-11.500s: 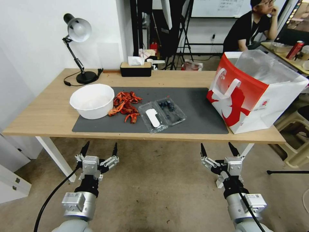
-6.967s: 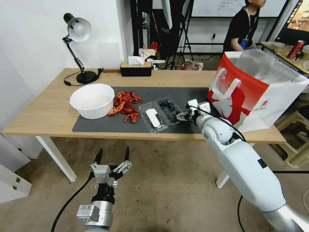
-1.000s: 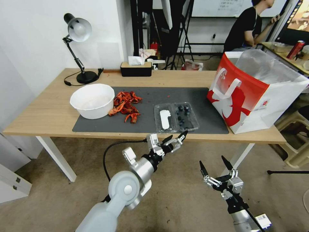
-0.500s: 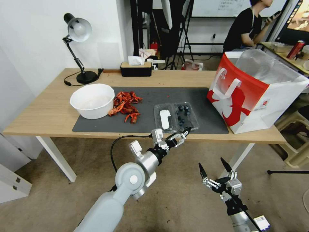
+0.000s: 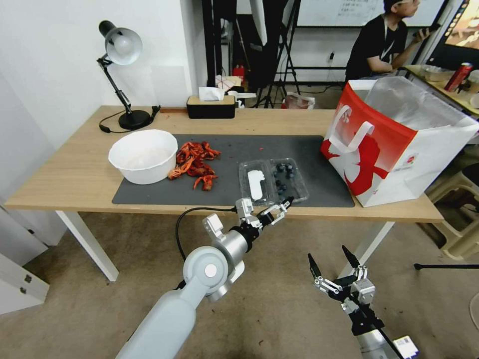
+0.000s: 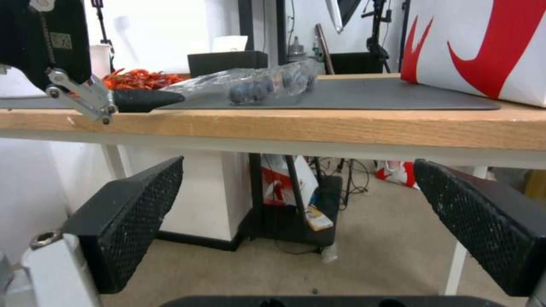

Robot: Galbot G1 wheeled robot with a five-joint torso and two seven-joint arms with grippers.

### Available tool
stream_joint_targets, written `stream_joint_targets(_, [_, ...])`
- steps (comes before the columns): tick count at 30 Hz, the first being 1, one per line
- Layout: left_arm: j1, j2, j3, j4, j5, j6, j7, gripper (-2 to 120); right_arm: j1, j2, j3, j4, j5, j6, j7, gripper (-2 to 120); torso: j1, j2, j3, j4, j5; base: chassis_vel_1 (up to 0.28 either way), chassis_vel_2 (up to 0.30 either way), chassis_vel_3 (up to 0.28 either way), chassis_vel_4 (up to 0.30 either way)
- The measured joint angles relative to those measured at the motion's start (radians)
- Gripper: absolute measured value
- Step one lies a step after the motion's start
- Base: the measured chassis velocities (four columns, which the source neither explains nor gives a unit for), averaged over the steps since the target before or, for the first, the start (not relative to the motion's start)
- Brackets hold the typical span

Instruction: Close the takeout container lid, then place the container into the takeout bag.

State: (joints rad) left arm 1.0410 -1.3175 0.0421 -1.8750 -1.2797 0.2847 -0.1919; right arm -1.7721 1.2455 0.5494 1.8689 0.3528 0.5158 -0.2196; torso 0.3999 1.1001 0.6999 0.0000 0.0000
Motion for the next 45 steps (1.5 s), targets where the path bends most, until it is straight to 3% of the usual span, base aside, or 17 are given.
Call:
stream_joint_targets(8, [-0.012, -0.021, -0.008, -0.004, -0.035, 0.017, -0.105, 100, 0.005, -0.001, -0.004, -0.014, -0.006, 0.009, 0.0, 100, 0.0, 0.0, 0.0, 0.0, 0.0, 0.0, 0.0, 0.0, 0.0])
stream_joint_targets(17, [-0.018, -0.044, -0.019, -0.011, -0.072, 0.037, -0.157, 100, 0.004, 0.0, -0.009, -0.027, -0.016, 0.021, -0.001, 100, 0.0, 0.0, 0.0, 0.0, 0.0, 0.0, 0.0, 0.0, 0.0])
stream_joint_targets(45, [-0.046, -0.076, -0.032, 0.013, -0.105, 0.022, -0.186, 100, 0.001, 0.001, -0.015, -0.032, -0.025, 0.028, -0.001, 100, 0.0, 0.0, 0.0, 0.0, 0.0, 0.0, 0.0, 0.0, 0.0])
